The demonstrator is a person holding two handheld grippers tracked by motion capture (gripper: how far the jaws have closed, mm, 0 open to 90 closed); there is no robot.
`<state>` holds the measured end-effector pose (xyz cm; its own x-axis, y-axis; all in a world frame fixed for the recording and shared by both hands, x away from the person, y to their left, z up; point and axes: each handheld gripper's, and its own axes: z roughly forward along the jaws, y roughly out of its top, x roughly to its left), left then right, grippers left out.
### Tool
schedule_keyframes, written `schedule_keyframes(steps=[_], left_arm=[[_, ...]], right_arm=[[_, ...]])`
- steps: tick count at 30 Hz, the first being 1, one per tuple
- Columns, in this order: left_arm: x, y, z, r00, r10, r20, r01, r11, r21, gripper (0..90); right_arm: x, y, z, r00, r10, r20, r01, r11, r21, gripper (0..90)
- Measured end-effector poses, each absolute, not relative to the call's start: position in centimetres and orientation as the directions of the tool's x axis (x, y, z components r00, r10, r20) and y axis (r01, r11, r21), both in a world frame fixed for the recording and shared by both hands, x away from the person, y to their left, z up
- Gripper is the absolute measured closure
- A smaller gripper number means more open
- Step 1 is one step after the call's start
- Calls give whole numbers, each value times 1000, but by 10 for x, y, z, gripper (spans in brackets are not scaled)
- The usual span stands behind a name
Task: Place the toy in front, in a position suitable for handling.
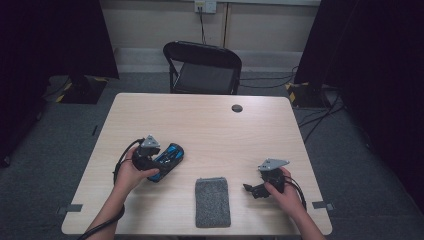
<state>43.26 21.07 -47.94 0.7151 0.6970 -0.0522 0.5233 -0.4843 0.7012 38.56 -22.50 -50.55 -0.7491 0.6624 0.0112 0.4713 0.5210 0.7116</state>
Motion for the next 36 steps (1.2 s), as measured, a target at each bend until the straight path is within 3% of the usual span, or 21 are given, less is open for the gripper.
schedule_keyframes(steps=[11,36], left_arm=[[432,204,-490,706,708,-23,524,-500,690,163],[430,199,-496,670,742,-16,556,-487,673,257]], right_arm=[[386,-225,-505,-749,662,12,472,521,711,51],[386,-225,-505,-749,663,12,472,521,711,50]])
